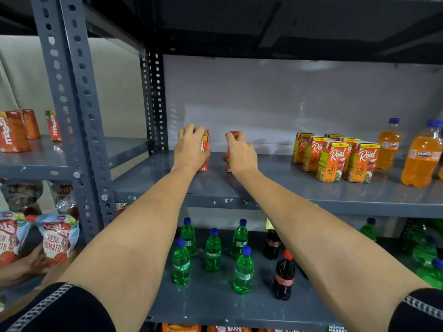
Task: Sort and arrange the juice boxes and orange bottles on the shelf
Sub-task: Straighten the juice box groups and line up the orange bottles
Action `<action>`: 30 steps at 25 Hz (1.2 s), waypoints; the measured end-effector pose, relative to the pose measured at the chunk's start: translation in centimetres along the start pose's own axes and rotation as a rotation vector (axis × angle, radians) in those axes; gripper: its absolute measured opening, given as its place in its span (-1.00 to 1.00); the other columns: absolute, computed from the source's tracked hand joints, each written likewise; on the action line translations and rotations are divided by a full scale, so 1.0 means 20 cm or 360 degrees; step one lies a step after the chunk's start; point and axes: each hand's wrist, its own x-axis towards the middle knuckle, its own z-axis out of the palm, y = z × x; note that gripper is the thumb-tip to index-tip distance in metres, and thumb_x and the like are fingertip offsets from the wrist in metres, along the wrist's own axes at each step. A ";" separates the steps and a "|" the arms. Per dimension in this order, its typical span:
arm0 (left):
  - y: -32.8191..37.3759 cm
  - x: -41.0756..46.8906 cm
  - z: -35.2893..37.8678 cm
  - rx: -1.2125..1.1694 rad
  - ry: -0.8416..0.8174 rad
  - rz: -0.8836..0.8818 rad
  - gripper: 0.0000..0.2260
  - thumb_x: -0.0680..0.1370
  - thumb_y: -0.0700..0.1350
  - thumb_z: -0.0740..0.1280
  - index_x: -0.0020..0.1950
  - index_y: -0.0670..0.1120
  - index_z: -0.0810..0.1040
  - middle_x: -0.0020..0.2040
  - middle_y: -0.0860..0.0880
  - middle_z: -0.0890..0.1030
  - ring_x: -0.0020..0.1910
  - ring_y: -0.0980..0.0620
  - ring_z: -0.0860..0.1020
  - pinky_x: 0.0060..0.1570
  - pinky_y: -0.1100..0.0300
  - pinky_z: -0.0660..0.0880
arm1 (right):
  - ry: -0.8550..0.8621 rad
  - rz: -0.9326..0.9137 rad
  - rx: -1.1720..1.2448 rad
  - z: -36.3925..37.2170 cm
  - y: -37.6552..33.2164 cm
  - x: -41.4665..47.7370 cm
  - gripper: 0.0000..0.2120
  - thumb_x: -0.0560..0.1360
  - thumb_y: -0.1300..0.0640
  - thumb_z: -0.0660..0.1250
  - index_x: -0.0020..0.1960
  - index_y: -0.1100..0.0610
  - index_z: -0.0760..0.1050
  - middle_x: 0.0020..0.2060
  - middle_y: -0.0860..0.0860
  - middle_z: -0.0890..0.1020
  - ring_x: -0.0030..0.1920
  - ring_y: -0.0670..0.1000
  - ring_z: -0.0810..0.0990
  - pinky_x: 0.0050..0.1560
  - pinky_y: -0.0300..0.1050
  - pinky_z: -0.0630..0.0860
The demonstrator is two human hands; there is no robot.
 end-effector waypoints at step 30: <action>0.62 -0.19 0.11 0.0103 0.0097 0.0593 -0.53 0.39 -0.04 0.47 0.23 -0.17 0.48 0.29 -0.26 0.45 0.41 -0.25 0.29 0.35 -0.12 0.26 | 0.0271 0.0150 -0.0456 -0.50 0.84 -0.29 -0.48 0.58 0.03 0.26 0.50 0.04 0.23 0.52 0.17 0.22 0.43 0.26 0.31 0.22 0.13 0.49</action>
